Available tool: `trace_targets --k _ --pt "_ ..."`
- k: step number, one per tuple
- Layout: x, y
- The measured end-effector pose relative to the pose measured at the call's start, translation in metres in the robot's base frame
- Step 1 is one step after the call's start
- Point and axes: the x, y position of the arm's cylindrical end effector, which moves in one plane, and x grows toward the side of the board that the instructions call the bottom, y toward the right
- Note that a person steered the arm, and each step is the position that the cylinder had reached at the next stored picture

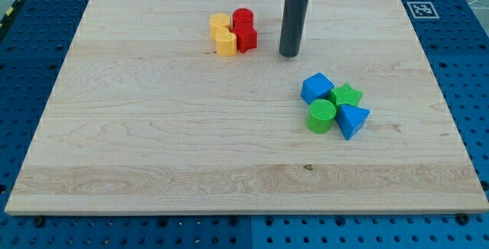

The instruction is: Move your arm towards the center of the board

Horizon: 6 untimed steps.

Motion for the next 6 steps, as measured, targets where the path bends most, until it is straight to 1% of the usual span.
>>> trace_targets --k 2,4,5,6 --pt "0.032 -0.008" --pt "0.049 -0.008" --pt "0.054 -0.008" --pt "0.048 -0.008"
